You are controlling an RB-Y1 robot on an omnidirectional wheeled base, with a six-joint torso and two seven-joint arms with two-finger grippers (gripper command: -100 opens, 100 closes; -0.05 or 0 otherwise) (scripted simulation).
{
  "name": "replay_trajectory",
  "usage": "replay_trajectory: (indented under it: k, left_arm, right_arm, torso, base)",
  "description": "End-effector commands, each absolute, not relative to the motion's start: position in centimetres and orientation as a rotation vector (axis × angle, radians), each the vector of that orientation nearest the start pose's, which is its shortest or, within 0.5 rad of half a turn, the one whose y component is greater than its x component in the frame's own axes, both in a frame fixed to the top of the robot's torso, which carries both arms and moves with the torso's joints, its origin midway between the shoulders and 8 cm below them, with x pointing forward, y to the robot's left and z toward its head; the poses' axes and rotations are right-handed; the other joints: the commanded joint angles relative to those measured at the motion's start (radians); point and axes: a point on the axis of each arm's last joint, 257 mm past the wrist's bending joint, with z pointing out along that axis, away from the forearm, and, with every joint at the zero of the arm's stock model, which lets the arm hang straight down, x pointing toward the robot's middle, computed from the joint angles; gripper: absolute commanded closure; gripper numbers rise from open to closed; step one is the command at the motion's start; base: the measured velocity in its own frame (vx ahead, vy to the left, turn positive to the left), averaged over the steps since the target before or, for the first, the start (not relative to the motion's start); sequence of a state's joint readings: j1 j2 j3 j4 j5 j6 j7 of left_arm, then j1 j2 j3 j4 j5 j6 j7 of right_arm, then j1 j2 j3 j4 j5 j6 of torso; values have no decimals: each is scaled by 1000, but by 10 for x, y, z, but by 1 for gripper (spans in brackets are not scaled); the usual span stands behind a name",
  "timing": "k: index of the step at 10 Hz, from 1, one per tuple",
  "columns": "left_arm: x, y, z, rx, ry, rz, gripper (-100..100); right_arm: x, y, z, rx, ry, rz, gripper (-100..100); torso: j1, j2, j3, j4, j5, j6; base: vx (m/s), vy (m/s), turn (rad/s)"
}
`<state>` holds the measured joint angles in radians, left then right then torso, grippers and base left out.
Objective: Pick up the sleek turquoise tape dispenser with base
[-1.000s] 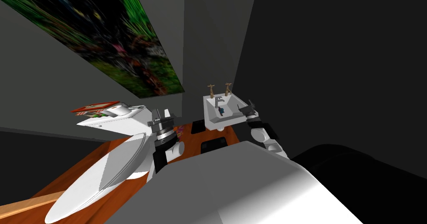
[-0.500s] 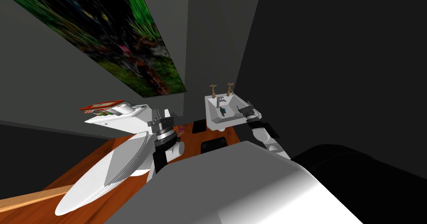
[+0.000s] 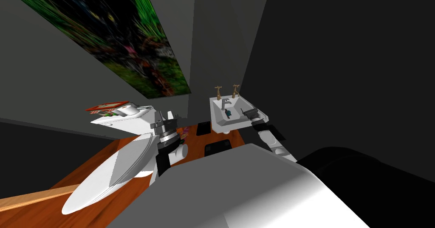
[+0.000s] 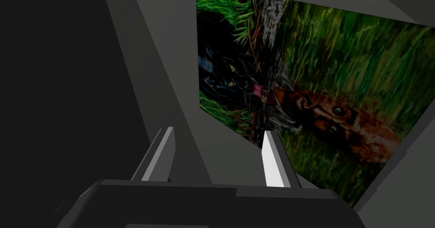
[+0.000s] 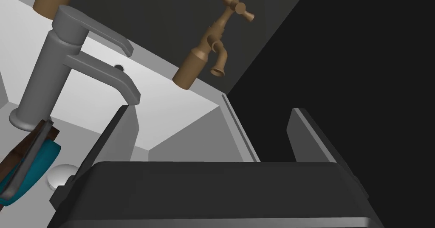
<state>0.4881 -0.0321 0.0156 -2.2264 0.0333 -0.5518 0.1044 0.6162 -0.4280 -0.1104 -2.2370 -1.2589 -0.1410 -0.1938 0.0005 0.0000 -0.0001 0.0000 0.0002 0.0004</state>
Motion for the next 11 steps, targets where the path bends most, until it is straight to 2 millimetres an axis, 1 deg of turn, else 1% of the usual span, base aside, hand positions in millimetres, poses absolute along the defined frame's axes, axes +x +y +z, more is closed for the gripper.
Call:
replay_trajectory:
  k: [1,4,5,7,8,11]
  left_arm:
    - [344,292,15,-729,523,-1408,0]
    - [344,292,15,-729,523,-1408,0]
    - [344,292,15,-729,523,-1408,0]
    - [344,292,15,-729,523,-1408,0]
    - [344,292,15,-729,523,-1408,0]
    - [344,292,15,-729,523,-1408,0]
  right_arm:
    - [375,-374,-120,1770,418,1942,-100]
    - [375,-375,-122,1813,356,1981,-100]
    - [374,-375,-135,1878,375,1973,-100]
    - [374,-376,-136,1916,318,2008,-100]
    - [372,-376,-150,1977,344,1989,-100]
    - [372,-377,-151,2026,264,2033,-100]
  torso:
    - [0,0,0,0,0,0]
    - [1,0,0,0,0,0]
    - [0,0,0,0,0,0]
    - [1,-1,0,0,0,0]
    - [0,-1,0,0,0,0]
    - [0,-1,0,0,0,0]
  base:
    - [21,31,105]
    - [12,17,16]
    - [9,23,110]
    - [18,20,28]
    - [33,31,103]
    - [13,13,19]
